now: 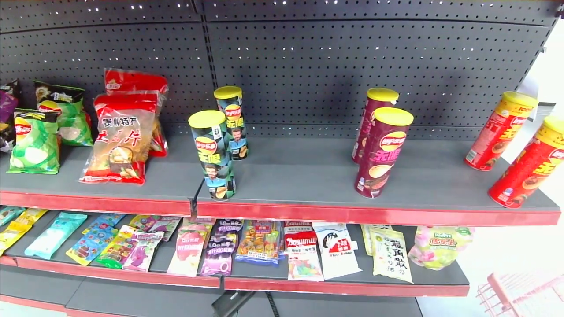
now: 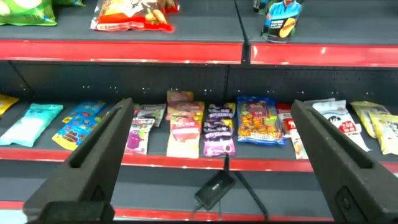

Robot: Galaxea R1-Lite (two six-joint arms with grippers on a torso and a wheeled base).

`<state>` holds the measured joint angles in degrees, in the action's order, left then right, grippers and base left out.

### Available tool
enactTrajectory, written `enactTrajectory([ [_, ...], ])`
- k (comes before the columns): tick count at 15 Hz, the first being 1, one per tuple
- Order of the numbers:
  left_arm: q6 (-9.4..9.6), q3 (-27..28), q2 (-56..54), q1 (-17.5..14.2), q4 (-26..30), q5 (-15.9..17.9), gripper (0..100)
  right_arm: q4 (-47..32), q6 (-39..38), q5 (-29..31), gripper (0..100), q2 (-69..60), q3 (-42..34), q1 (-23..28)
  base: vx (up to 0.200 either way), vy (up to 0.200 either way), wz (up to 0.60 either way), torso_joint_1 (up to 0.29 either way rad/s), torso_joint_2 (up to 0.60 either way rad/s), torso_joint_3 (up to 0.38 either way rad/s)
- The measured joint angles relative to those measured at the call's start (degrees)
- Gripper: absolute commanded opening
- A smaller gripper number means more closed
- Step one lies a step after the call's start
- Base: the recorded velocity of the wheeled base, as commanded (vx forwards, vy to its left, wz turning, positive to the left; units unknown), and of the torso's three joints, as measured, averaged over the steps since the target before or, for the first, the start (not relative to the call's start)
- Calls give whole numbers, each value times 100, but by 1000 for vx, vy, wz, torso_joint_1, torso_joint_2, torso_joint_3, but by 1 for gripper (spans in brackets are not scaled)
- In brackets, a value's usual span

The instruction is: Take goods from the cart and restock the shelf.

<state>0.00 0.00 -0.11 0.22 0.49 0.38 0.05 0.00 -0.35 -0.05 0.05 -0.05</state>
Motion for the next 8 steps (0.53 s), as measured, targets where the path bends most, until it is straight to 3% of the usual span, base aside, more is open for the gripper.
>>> enactTrajectory([
  [2, 0, 0, 0, -6, -6, 6, 100, 5, 0, 6, 100, 0, 0, -2, 0, 0, 0, 0, 0, 0],
  [5, 0, 0, 0, -6, -5, 5, 100, 2, 2, 2, 100, 0, 2, 0, 200, 0, 0, 1, -1, 1],
  [8, 0, 2, 1, -4, -5, 2, 100, 0, 5, 2, 100, 0, 0, -2, 0, 0, 0, 0, 0, 0],
])
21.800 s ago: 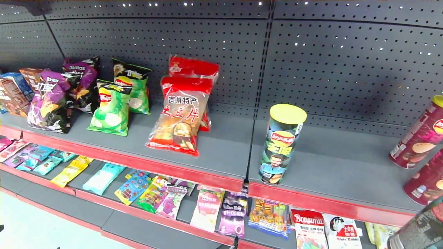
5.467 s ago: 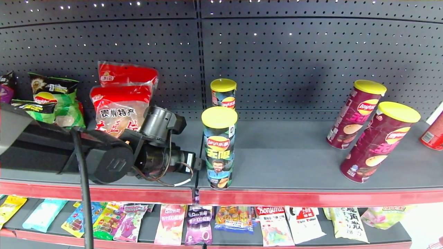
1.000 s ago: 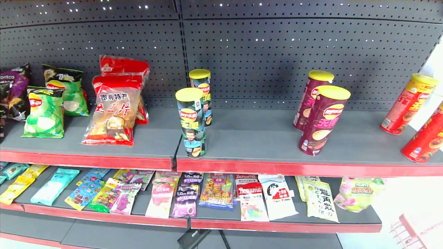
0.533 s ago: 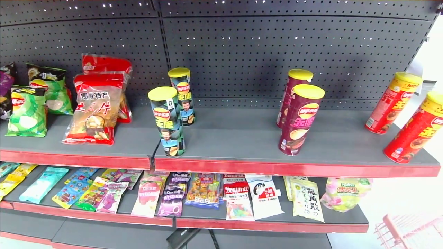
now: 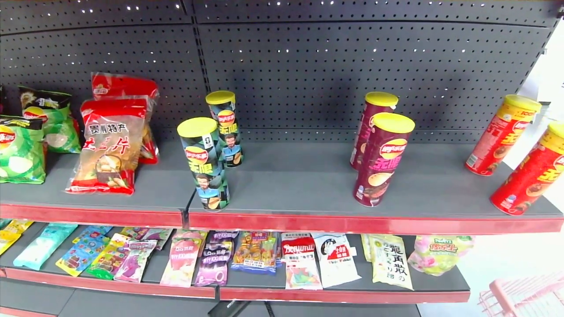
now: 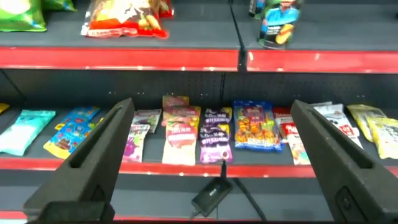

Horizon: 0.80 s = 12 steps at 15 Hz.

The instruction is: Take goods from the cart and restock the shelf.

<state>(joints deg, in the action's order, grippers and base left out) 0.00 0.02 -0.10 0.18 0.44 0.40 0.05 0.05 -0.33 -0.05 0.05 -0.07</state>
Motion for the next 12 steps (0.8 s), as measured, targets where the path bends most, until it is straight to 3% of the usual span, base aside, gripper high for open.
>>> enactTrajectory([
  [3, 0, -2, 0, -2, -4, 0, 100, 2, 2, 1, 100, 0, 0, 0, 0, 0, 0, 0, 0, 0],
  [12, 0, -2, 2, 0, 0, -7, 100, 2, 2, 0, 100, 0, -5, 0, 0, -200, 0, 0, 3, 2],
])
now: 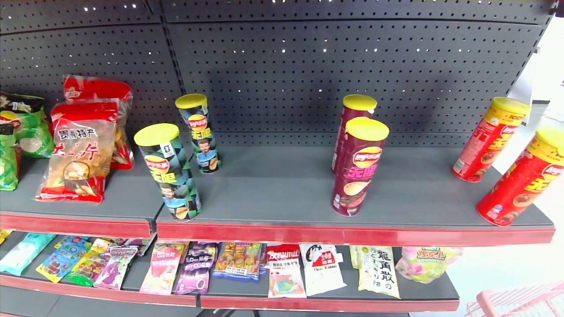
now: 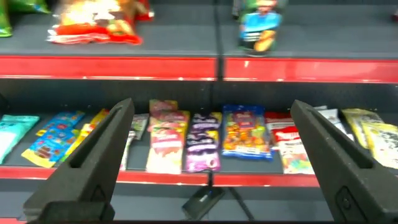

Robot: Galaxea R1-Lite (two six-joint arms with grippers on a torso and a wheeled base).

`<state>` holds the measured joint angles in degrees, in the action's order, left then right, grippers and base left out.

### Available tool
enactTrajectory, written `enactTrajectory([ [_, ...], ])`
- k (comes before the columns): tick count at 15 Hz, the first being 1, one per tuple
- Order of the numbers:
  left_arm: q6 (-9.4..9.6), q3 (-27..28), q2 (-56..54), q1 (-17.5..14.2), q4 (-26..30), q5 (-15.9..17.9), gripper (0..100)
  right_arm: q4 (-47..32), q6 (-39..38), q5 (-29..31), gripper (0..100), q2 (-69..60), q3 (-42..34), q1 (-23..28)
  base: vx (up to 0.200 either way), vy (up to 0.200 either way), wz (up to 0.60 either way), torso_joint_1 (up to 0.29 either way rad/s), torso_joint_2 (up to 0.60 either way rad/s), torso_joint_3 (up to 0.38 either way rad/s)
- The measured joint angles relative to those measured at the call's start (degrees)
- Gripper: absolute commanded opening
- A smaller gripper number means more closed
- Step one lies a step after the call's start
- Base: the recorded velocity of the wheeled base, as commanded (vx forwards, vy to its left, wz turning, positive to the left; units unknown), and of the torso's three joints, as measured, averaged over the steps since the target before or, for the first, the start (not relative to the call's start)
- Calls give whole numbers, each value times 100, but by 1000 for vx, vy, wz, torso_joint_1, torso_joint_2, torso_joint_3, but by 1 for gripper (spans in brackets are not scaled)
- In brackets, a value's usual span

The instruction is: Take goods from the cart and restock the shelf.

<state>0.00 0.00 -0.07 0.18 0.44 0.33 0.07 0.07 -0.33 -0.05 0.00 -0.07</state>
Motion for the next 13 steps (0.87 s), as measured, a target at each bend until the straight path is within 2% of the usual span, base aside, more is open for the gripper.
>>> enactTrajectory([
  [3, 0, 0, 0, -2, -1, 2, 100, 0, 0, 1, 100, 0, 0, 0, 0, -200, 0, 1, 2, 2],
  [13, -7, 0, 0, -2, 0, 0, 100, 0, 0, 0, 100, 0, 2, 0, 0, 0, 0, 0, 0, 0],
])
